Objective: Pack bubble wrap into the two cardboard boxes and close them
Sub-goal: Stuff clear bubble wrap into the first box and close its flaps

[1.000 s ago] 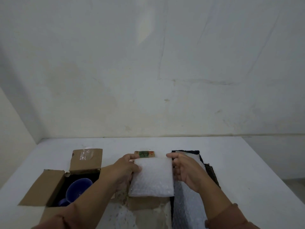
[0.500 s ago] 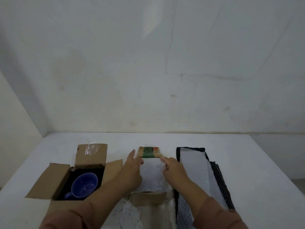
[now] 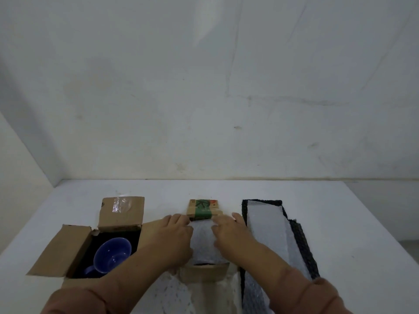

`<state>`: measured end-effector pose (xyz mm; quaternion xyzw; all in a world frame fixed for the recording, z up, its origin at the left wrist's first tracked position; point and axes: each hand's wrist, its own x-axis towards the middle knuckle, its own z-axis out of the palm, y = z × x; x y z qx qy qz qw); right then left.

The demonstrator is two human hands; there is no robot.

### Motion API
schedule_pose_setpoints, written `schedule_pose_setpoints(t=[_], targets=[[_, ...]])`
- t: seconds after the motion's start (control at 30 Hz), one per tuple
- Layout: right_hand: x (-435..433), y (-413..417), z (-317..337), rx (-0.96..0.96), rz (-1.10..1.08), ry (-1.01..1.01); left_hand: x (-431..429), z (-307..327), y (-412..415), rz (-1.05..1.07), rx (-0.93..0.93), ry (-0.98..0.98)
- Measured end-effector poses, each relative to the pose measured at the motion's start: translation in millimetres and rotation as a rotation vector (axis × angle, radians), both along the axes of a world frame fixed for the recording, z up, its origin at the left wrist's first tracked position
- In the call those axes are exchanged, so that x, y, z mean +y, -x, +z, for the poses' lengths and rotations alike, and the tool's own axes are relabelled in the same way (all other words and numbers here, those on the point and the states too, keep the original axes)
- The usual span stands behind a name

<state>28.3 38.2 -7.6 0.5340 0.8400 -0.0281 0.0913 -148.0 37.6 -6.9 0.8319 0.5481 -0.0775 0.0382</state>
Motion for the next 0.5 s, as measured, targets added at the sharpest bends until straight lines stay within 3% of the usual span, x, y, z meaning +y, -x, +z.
schedule_pose_setpoints(t=[0.13, 0.5], targets=[[5, 0, 7, -0.226, 0.034, 0.172, 5, 9, 0, -0.065, 0.129, 0.11], [10, 7, 11, -0.255, 0.074, 0.211, 4, 2, -20, -0.062, 0.298, 0.107]])
